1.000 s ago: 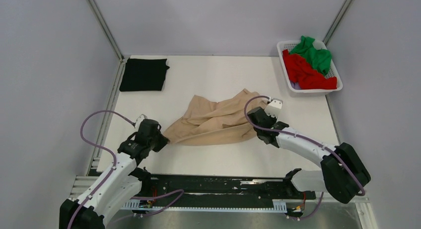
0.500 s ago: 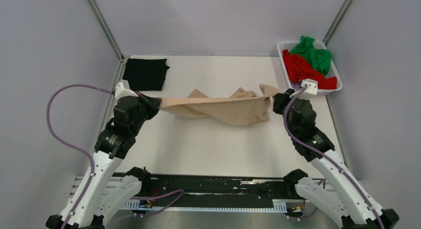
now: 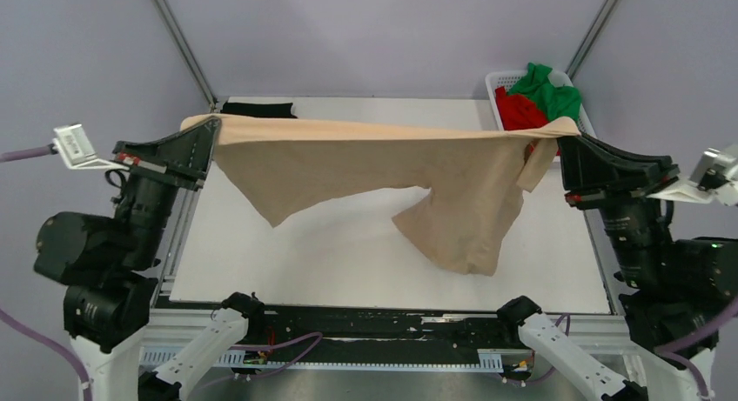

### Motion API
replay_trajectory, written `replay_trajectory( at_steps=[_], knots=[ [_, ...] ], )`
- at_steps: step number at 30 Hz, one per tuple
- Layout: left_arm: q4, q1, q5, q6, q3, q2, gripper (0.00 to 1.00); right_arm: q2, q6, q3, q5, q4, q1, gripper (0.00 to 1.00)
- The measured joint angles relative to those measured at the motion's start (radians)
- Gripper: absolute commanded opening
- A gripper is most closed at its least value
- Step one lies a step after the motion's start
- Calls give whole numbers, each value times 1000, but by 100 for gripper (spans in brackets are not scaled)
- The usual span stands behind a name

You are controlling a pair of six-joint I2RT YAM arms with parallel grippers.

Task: Fold and stack the t-shirts
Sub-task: Flatten out the tshirt

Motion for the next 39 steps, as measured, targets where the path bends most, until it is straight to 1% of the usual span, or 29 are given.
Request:
replay_trajectory(
  at_steps=[4,7,11,14,17,20,22,24,25,26,28,29,30,32,33,34,35,36,39],
  knots=[
    [-1,0,50,32,127,-17,0,13,-5,137,-92,-48,0,0],
    [-2,-1,72,49,180,-21,0,23,-11,209,-141,-82,0,0],
    [-3,-1,76,71,201,-18,0,68,-24,277,-150,-113,0,0],
    [-1,-1,43,88,188,-3,0,114,-37,283,-103,-116,0,0],
    [13,-2,-35,111,137,26,0,174,-59,255,-13,-99,0,0],
    [44,-4,-173,144,56,93,1,254,-93,163,117,-42,1,0],
    [82,-5,-299,171,-7,179,2,332,-116,87,213,6,-1,0],
    [116,-3,-428,196,-61,298,4,421,-126,16,275,57,-15,0],
    [127,2,-474,206,-78,364,10,478,-126,-28,290,87,-33,3],
    [135,14,-525,213,-88,463,17,529,-124,-61,293,109,-52,8],
    [153,40,-567,219,-87,640,71,695,-109,-117,267,159,-106,20],
    [146,60,-586,219,-68,760,81,786,-103,-118,254,170,-128,35],
    [138,80,-593,222,-42,883,93,867,-95,-115,243,185,-143,53],
    [69,120,-591,210,45,1098,99,1065,-80,-61,216,173,-168,73],
    [38,135,-584,207,87,1182,99,1165,-80,-9,205,150,-179,83],
    [-3,146,-579,203,132,1254,100,1236,-71,28,199,134,-185,97],
    [-36,158,-566,202,170,1316,100,1283,-63,52,195,117,-187,100],
    [-59,168,-551,201,188,1347,100,1304,-55,58,189,103,-188,100],
    [-94,182,-505,198,190,1336,100,1279,-34,57,166,72,-190,100]
  ],
)
